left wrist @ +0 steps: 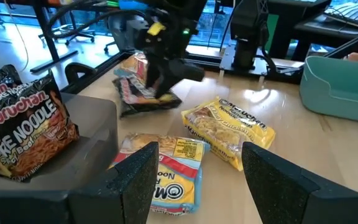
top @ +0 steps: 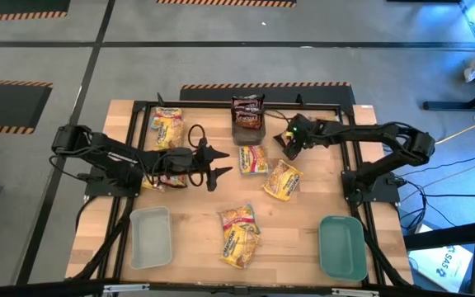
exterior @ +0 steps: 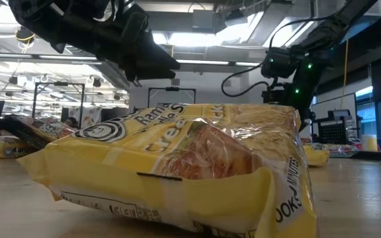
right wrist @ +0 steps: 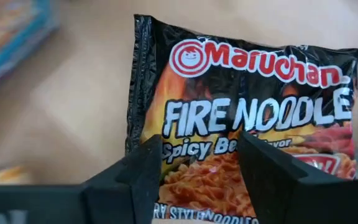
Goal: Sort Maruchan noodles
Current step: Put the right black noodle pack into the black bin
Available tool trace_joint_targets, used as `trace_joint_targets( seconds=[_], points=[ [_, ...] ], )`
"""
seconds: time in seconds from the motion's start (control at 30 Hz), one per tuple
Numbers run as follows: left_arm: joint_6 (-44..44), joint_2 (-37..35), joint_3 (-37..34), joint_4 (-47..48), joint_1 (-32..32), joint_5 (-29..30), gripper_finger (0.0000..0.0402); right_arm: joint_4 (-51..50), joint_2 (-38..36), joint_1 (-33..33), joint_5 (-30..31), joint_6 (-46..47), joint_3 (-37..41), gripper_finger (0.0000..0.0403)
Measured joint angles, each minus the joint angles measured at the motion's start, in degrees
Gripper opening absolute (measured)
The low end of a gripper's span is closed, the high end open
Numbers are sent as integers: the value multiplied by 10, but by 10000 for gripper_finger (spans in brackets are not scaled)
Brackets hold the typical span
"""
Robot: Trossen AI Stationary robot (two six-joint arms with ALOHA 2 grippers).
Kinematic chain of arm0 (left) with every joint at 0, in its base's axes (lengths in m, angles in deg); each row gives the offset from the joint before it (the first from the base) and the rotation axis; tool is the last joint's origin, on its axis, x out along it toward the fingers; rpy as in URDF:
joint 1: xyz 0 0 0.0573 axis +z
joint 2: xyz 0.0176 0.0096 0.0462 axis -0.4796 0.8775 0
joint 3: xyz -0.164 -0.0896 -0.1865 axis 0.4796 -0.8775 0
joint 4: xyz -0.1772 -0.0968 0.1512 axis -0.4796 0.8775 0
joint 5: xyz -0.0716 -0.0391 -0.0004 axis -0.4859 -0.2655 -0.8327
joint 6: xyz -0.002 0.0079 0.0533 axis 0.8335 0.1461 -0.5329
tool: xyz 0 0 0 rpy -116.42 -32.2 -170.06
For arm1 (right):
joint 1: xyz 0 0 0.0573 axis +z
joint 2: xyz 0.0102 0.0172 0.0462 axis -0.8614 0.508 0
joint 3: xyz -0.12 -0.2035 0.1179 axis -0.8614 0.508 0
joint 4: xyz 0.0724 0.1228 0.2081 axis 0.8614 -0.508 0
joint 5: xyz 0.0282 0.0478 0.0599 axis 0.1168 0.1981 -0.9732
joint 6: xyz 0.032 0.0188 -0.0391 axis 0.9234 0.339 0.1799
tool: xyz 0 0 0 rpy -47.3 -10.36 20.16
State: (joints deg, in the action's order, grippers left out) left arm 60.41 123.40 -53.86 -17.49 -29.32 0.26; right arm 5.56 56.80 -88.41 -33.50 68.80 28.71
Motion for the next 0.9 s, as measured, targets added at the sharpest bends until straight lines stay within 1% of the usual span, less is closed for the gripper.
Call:
trace_joint_targets(
  seconds=[0.2, 0.4, 0.57, 0.9],
  points=[
    [-1, 0, 0, 1, 0, 0, 224, -20, -2, 40, -5, 20, 1, 173],
    [-1, 0, 0, 1, 0, 0, 224, -22, -1, 62, -1, 48, -6, 174],
    [-1, 0, 0, 2, 0, 0, 224, -36, 1, 87, 5, 53, -23, 173],
    [-1, 0, 0, 2, 0, 0, 225, -34, 2, 91, 22, 62, -27, 172]
  ],
)
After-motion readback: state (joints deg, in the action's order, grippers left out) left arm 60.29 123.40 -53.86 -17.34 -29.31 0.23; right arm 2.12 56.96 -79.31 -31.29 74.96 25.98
